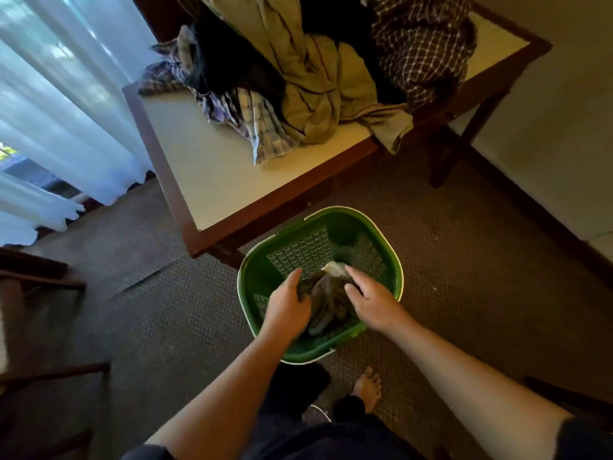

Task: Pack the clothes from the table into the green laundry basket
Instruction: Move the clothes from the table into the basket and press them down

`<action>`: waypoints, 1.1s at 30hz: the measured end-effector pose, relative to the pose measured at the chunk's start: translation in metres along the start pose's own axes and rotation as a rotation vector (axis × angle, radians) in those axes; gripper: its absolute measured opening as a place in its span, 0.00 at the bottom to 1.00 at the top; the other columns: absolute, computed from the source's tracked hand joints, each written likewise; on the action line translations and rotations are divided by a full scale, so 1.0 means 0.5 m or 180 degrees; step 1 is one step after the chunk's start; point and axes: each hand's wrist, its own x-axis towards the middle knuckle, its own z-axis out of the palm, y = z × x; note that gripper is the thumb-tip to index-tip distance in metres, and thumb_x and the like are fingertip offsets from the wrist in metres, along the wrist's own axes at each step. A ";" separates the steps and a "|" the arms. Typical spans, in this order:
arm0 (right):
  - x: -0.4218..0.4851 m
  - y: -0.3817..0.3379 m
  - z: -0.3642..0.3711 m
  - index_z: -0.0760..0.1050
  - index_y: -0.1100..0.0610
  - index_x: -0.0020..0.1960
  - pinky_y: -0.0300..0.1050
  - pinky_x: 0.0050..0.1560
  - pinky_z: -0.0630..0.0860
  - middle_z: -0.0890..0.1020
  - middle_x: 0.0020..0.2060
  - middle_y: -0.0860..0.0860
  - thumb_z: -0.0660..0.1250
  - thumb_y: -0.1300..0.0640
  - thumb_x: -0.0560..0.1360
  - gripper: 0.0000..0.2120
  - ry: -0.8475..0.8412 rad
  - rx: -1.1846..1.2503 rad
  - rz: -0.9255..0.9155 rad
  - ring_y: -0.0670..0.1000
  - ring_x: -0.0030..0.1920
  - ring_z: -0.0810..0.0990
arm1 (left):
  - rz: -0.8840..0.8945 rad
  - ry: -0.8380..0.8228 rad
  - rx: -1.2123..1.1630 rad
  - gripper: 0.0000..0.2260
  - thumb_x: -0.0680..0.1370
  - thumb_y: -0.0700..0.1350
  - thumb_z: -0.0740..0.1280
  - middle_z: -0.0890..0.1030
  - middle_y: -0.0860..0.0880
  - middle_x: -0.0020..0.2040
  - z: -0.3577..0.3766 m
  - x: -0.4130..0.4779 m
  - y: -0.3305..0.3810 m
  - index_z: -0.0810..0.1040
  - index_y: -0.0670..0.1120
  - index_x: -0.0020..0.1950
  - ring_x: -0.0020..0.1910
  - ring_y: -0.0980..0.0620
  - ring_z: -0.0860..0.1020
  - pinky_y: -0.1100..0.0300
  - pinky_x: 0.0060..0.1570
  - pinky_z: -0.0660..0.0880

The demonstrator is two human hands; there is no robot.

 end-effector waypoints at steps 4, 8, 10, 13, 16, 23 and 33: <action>0.031 -0.032 -0.025 0.58 0.52 0.81 0.42 0.77 0.54 0.61 0.80 0.48 0.55 0.49 0.85 0.26 0.0215 -0.0298 -0.0336 0.46 0.79 0.57 | 0.0252 0.0004 0.0063 0.28 0.83 0.42 0.63 0.73 0.46 0.76 -0.002 0.029 0.050 0.61 0.51 0.82 0.64 0.45 0.80 0.49 0.65 0.77; 0.071 -0.068 -0.068 0.56 0.52 0.82 0.45 0.79 0.55 0.61 0.80 0.49 0.56 0.50 0.85 0.27 0.0342 -0.0581 -0.0615 0.47 0.80 0.56 | 0.0516 0.0032 0.0015 0.29 0.83 0.40 0.63 0.66 0.48 0.80 -0.022 0.079 0.104 0.59 0.52 0.83 0.75 0.51 0.70 0.55 0.72 0.70; 0.090 -0.088 -0.098 0.56 0.51 0.82 0.45 0.78 0.55 0.61 0.80 0.49 0.57 0.50 0.85 0.27 0.0491 -0.0672 -0.0687 0.47 0.80 0.56 | 0.0679 0.0050 0.0007 0.30 0.84 0.41 0.63 0.59 0.51 0.83 -0.035 0.108 0.129 0.57 0.53 0.83 0.75 0.54 0.69 0.59 0.70 0.69; 0.114 -0.128 -0.149 0.57 0.50 0.81 0.43 0.76 0.56 0.62 0.79 0.48 0.57 0.49 0.84 0.27 0.0733 -0.0765 -0.0804 0.47 0.79 0.58 | 0.0893 0.0180 -0.0017 0.31 0.84 0.47 0.64 0.48 0.55 0.85 -0.062 0.157 0.159 0.53 0.58 0.83 0.77 0.49 0.67 0.55 0.72 0.70; 0.149 -0.180 -0.206 0.57 0.49 0.81 0.44 0.77 0.57 0.62 0.79 0.47 0.57 0.48 0.84 0.27 0.0881 -0.0783 -0.1023 0.47 0.79 0.57 | 0.1054 0.0519 -0.0036 0.32 0.83 0.51 0.65 0.47 0.57 0.84 -0.102 0.212 0.191 0.51 0.62 0.82 0.81 0.44 0.60 0.41 0.75 0.68; 0.288 -0.261 -0.367 0.59 0.51 0.81 0.51 0.78 0.61 0.65 0.78 0.48 0.59 0.49 0.84 0.27 0.0727 -0.0958 -0.1847 0.46 0.78 0.59 | 0.0951 0.1386 -0.0223 0.31 0.84 0.48 0.65 0.52 0.51 0.85 -0.161 0.321 0.320 0.55 0.56 0.83 0.83 0.45 0.54 0.45 0.77 0.65; 0.457 -0.330 -0.561 0.60 0.53 0.80 0.54 0.77 0.62 0.66 0.78 0.51 0.58 0.49 0.82 0.27 0.0128 -0.1154 -0.2626 0.51 0.78 0.62 | 0.0334 0.2223 -0.0451 0.30 0.83 0.49 0.66 0.58 0.46 0.84 -0.158 0.361 0.485 0.59 0.51 0.83 0.82 0.47 0.56 0.56 0.77 0.60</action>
